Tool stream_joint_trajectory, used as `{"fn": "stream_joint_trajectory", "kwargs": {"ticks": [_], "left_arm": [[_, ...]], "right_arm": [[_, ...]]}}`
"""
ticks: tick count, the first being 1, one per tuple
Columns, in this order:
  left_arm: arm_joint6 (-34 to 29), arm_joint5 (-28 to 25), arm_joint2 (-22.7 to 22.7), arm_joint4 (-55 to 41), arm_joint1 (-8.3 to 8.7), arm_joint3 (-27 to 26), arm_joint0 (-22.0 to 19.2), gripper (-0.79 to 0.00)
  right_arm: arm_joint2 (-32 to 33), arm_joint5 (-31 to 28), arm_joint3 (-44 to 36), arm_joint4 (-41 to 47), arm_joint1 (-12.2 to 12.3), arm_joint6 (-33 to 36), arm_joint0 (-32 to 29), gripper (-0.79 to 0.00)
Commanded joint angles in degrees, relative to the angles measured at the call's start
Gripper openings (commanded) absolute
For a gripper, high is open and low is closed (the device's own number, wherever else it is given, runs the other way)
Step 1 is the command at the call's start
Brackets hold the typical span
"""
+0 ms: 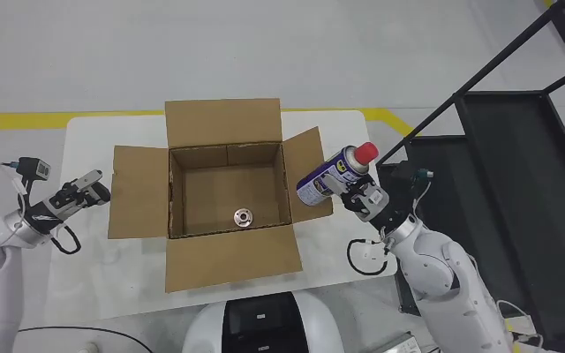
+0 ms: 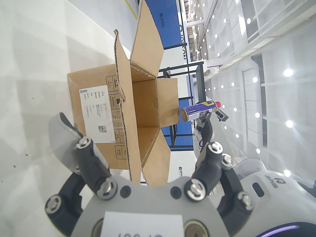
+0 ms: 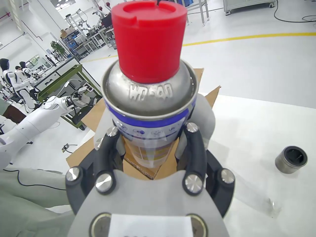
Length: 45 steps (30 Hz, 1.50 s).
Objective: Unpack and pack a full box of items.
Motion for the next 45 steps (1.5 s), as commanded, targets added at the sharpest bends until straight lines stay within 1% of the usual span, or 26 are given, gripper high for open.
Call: {"fn": "stream_joint_trajectory", "kwargs": {"ticks": [1,14,16,18,19,23,26,28,31,34,37,39,45], "left_arm": [[0.0,0.0,0.0,0.0,0.00,0.0,0.0,0.000],[0.0,0.0,0.0,0.0,0.00,0.0,0.0,0.000],[0.0,0.0,0.0,0.0,0.00,0.0,0.0,0.000],[0.0,0.0,0.0,0.0,0.00,0.0,0.0,0.000],[0.0,0.0,0.0,0.0,0.00,0.0,0.0,0.000],[0.0,0.0,0.0,0.0,0.00,0.0,0.0,0.000],[0.0,0.0,0.0,0.0,0.00,0.0,0.0,0.000],[0.0,0.0,0.0,0.0,0.00,0.0,0.0,0.000],[0.0,0.0,0.0,0.0,0.00,0.0,0.0,0.000],[0.0,0.0,0.0,0.0,0.00,0.0,0.0,0.000],[0.0,0.0,0.0,0.0,0.00,0.0,0.0,0.000],[0.0,0.0,0.0,0.0,0.00,0.0,0.0,0.000],[0.0,0.0,0.0,0.0,0.00,0.0,0.0,0.000]], "right_arm": [[0.0,0.0,0.0,0.0,0.0,0.0,0.0,-0.785],[-0.1,0.0,0.0,0.1,0.0,0.1,0.0,-0.785],[-1.5,-0.5,-0.4,0.0,0.0,2.9,0.9,-0.785],[-3.9,-1.2,-0.5,2.3,0.0,6.2,3.6,-0.785],[-5.6,-0.9,-0.2,3.8,0.0,8.9,5.4,-0.785],[-13.1,3.3,2.1,10.9,-0.6,18.3,14.9,-0.785],[-19.1,6.8,6.5,13.6,-1.4,21.9,21.7,-0.785],[-23.3,8.2,10.4,13.3,-2.1,22.8,25.9,-0.785],[-27.2,11.0,14.9,14.2,-3.0,22.4,28.9,-0.785],[-30.9,13.9,18.6,15.6,-3.8,23.7,31.2,-0.785],[-33.9,17.1,20.5,15.5,-4.5,25.9,33.8,-0.785],[-35.5,18.9,21.6,15.9,-5.0,26.2,35.2,-0.785],[-38.6,23.1,25.4,13.5,-6.3,24.5,39.1,-0.785]]}}
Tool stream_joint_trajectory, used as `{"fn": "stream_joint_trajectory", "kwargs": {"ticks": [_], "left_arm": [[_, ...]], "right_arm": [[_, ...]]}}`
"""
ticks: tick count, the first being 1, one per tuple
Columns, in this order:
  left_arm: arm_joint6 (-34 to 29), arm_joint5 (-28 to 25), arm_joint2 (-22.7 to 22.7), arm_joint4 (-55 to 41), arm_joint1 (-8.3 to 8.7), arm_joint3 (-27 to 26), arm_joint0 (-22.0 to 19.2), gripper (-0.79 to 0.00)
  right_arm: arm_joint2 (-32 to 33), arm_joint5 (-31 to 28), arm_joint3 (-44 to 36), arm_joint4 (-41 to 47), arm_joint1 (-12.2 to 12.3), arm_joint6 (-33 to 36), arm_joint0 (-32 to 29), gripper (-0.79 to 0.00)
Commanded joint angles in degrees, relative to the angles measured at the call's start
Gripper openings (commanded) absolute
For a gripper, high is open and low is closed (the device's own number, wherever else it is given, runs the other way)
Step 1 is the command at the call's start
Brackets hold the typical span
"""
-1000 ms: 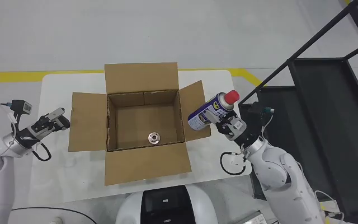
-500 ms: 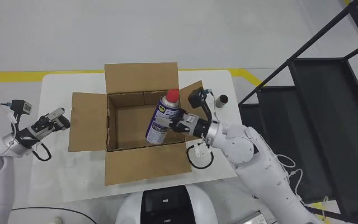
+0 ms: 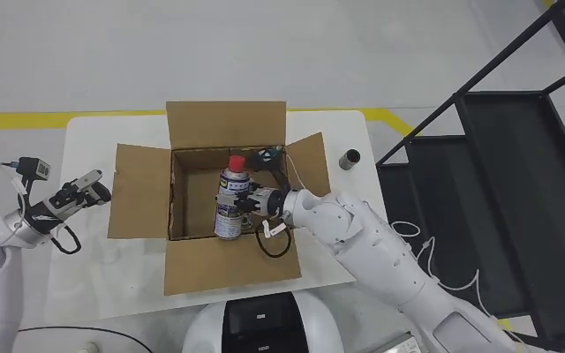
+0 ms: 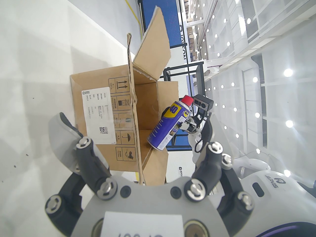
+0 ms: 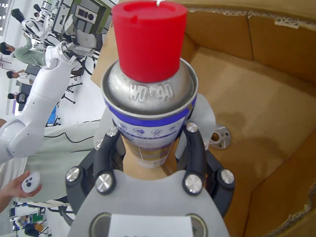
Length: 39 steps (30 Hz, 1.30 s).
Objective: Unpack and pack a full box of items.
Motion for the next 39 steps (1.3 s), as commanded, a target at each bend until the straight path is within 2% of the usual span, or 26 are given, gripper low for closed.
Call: {"fn": "stream_joint_trajectory", "kwargs": {"ticks": [1,13,14,15,16,23,26,31,36,39], "left_arm": [[0.0,0.0,0.0,0.0,0.00,0.0,0.0,0.000],[0.0,0.0,0.0,0.0,0.00,0.0,0.0,0.000],[0.0,0.0,0.0,0.0,0.00,0.0,0.0,0.000],[0.0,0.0,0.0,0.0,0.00,0.0,0.0,0.000],[0.0,0.0,0.0,0.0,0.00,0.0,0.0,0.000],[0.0,0.0,0.0,0.0,0.00,0.0,0.0,0.000],[0.0,0.0,0.0,0.0,0.00,0.0,0.0,0.000],[0.0,0.0,0.0,0.0,0.00,0.0,0.0,0.000],[0.0,0.0,0.0,0.0,0.00,0.0,0.0,0.000],[0.0,0.0,0.0,0.0,0.00,0.0,0.0,0.000]], "right_arm": [[-0.4,1.3,1.3,0.3,-0.4,-1.2,0.8,-0.785],[-3.5,4.5,6.6,-1.8,-1.8,-0.9,3.3,-0.785],[-3.7,5.0,6.9,-2.2,-1.9,-0.8,3.6,-0.736],[-3.9,5.0,7.3,-2.3,-2.1,-0.7,3.7,-0.345],[-4.2,4.9,7.8,-2.6,-2.2,-0.6,4.0,-0.012],[-5.7,3.2,10.4,-2.4,-3.2,-0.7,5.9,0.000],[-5.4,1.9,10.3,-1.1,-3.5,-3.1,5.8,0.000],[-4.7,-3.4,9.4,-0.2,-4.0,-8.9,5.6,0.000],[-3.0,-9.3,7.5,-0.8,-3.8,-11.2,5.5,0.000],[-0.8,-15.4,4.5,-0.2,-3.4,-12.7,4.8,0.000]]}}
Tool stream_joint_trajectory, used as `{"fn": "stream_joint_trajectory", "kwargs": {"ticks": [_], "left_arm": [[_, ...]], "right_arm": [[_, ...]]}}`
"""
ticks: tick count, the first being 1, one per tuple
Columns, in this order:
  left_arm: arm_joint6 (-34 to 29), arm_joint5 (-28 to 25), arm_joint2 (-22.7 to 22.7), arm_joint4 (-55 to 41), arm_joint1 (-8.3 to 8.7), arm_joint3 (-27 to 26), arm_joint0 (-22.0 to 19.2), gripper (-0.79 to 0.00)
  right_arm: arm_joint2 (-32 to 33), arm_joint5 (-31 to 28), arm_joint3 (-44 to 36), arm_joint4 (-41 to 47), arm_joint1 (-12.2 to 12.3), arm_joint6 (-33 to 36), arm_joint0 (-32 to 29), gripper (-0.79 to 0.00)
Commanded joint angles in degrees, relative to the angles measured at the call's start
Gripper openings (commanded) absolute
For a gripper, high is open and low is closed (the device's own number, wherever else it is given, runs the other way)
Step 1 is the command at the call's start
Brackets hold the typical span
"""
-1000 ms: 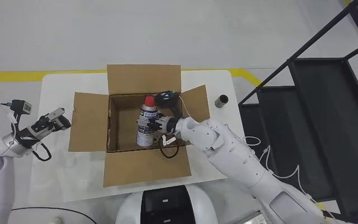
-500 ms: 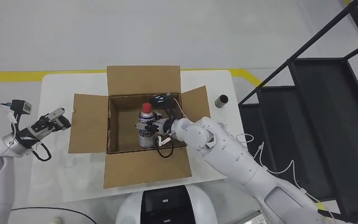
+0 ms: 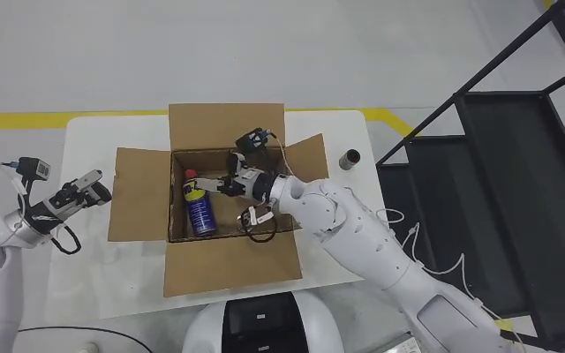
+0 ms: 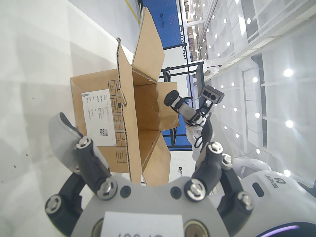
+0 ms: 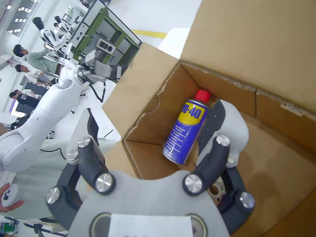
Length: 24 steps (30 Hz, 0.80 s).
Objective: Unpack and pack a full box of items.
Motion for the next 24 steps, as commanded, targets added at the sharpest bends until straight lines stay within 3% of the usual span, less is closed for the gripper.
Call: {"fn": "stream_joint_trajectory", "kwargs": {"ticks": [1,8,19,24], "left_arm": [[0.0,0.0,0.0,0.0,0.00,0.0,0.0,0.000],[0.0,0.0,0.0,0.0,0.00,0.0,0.0,0.000],[0.0,0.0,0.0,0.0,0.00,0.0,0.0,0.000],[0.0,0.0,0.0,0.0,0.00,0.0,0.0,0.000]], "right_arm": [[1.7,-5.2,-1.7,1.5,0.3,-1.2,-0.8,0.000],[11.8,-14.3,-7.7,4.6,2.5,-0.8,-5.9,0.000],[37.0,-18.4,-20.0,1.1,7.2,8.4,-21.2,0.000],[46.4,-18.8,-20.6,-6.9,8.0,2.6,-29.7,0.000]]}}
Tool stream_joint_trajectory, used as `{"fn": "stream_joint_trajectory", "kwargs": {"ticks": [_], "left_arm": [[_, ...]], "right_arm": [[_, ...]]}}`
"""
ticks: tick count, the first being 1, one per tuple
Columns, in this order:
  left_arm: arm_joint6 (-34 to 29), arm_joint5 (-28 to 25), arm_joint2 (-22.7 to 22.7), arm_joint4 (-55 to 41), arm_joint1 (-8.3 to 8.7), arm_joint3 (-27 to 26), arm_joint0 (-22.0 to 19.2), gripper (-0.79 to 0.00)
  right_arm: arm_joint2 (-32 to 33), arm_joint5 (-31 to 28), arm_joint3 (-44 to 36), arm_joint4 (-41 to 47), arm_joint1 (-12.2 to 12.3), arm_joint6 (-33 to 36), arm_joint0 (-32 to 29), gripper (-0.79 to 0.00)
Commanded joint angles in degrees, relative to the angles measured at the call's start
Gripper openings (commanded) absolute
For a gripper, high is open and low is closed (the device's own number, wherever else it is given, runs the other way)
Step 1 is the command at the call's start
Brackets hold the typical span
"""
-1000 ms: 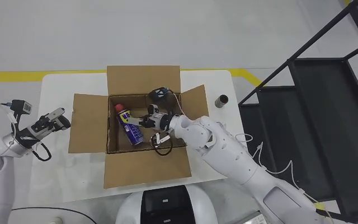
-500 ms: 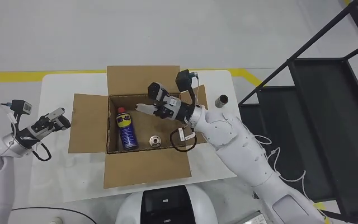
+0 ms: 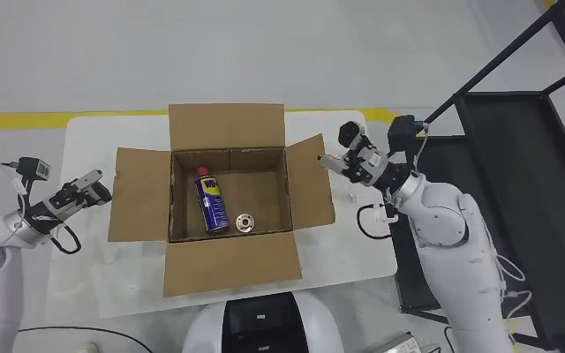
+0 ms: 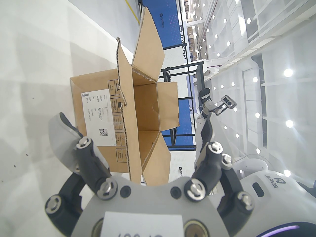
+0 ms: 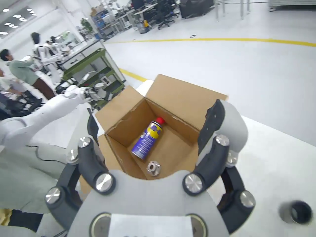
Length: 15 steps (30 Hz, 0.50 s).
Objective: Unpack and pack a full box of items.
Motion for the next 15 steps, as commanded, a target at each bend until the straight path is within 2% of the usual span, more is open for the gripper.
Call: {"fn": "stream_joint_trajectory", "kwargs": {"ticks": [1,7,15], "left_arm": [[0.0,0.0,0.0,0.0,0.00,0.0,0.0,0.000],[0.0,0.0,0.0,0.0,0.00,0.0,0.0,0.000],[0.0,0.0,0.0,0.0,0.00,0.0,0.0,0.000]], "right_arm": [[3.1,0.4,0.7,-3.0,0.1,-3.1,-3.3,0.000],[7.3,3.4,2.1,-8.5,0.2,-9.1,-9.4,0.000],[7.3,3.4,2.1,-8.5,0.2,-9.1,-9.4,0.000]]}}
